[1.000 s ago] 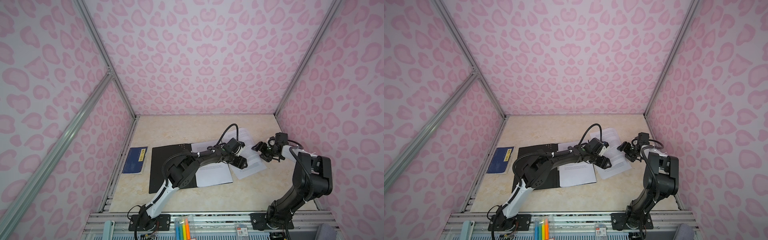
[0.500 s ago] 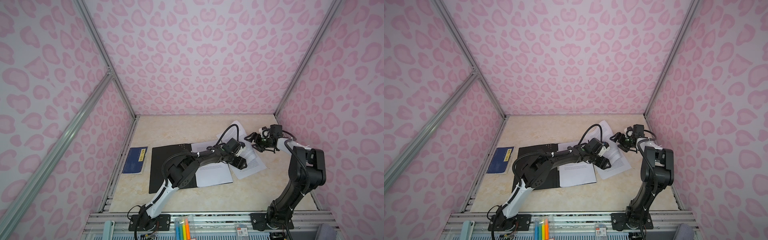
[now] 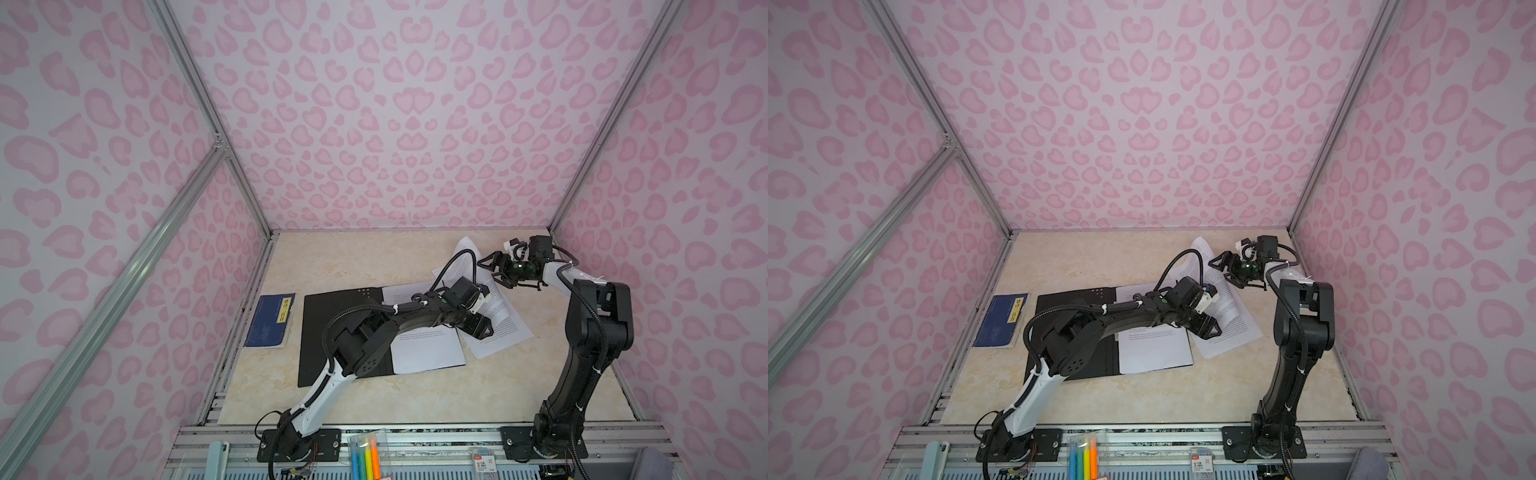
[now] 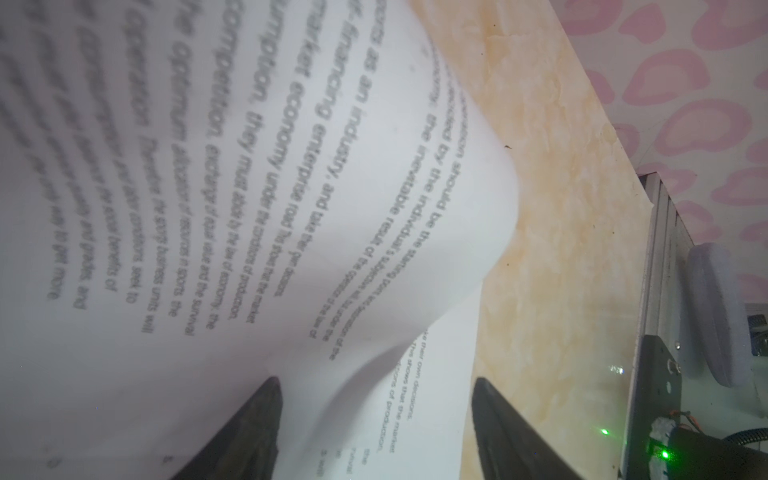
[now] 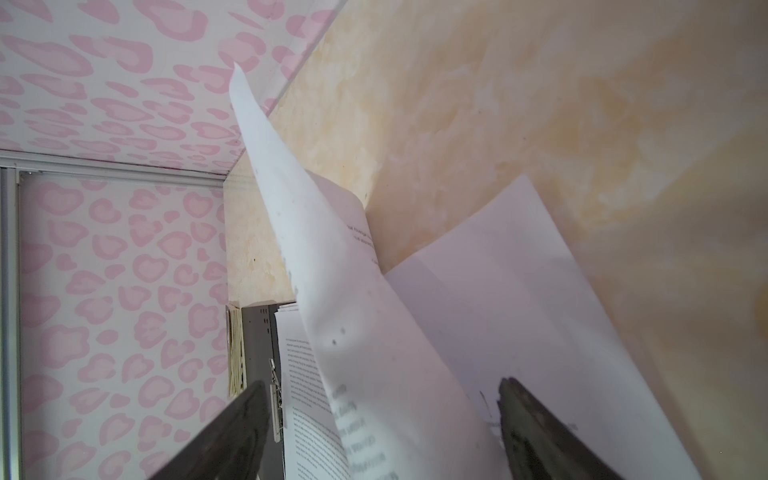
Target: Put the files into the folder
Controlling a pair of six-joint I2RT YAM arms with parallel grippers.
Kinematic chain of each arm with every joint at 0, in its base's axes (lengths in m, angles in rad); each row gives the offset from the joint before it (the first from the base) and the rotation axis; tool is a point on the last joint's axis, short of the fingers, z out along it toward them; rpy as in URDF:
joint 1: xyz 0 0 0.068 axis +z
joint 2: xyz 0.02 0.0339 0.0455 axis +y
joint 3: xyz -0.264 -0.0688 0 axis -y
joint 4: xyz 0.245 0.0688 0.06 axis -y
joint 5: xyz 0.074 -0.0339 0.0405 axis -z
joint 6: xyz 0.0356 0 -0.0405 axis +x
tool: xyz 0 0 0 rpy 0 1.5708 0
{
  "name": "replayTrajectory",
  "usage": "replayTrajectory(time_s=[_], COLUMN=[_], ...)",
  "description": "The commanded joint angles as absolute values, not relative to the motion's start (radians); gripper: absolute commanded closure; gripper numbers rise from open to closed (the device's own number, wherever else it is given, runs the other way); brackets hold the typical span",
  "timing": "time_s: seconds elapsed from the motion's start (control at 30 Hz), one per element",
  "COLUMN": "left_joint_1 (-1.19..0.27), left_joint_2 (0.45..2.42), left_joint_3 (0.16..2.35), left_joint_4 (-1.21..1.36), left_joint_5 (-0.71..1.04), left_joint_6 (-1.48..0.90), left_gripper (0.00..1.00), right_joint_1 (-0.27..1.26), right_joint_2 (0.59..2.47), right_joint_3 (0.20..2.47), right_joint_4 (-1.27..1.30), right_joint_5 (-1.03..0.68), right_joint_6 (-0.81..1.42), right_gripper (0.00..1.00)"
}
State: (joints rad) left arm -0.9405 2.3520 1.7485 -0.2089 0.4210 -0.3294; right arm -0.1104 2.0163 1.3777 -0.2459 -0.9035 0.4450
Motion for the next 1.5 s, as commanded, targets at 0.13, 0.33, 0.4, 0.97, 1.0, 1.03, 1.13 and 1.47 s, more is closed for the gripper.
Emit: replayTrajectory(time_s=[0.13,0.33,0.4,0.97,1.0,1.03,1.13,1.47], left_joint_1=[-0.943,-0.943,-0.943,-0.94,-0.94,-0.939,-0.936,-0.931], left_joint_2=[2.364,2.362,2.361,2.362,2.362,2.363,2.363,2.352], left_joint_3=[1.726,1.713,1.71,1.711,1.712,1.712,1.713,1.69], left_joint_4=[-0.407,-0.404,-0.399,-0.382,-0.381,-0.38,-0.375,-0.356], left_joint_5=[0.391,0.394,0.397,0.411,0.412,0.414,0.418,0.429], left_joint_6=[-0.342,-0.338,-0.338,-0.345,-0.348,-0.349,-0.352,-0.36], left_gripper=[0.26,0.26,0.26,0.26,0.27,0.27,0.26,0.26], right_joint_1=[-0.096,-0.1,-0.098,-0.095,-0.095,-0.095,-0.1,-0.096], right_joint_2=[2.108,2.157,2.167,2.127,2.114,2.099,2.063,2.066], right_joint_3=[1.472,1.561,1.58,1.647,1.637,1.62,1.571,1.564], right_joint_4=[-0.288,-0.285,-0.261,-0.465,-0.482,-0.489,-0.489,-0.566], right_joint_5=[-1.0,-1.071,-1.096,-1.115,-1.092,-1.066,-1.029,-0.814], right_joint_6=[0.378,0.369,0.385,0.259,0.249,0.241,0.239,0.172], right_gripper=[0.16,0.16,0.16,0.16,0.16,0.16,0.19,0.26])
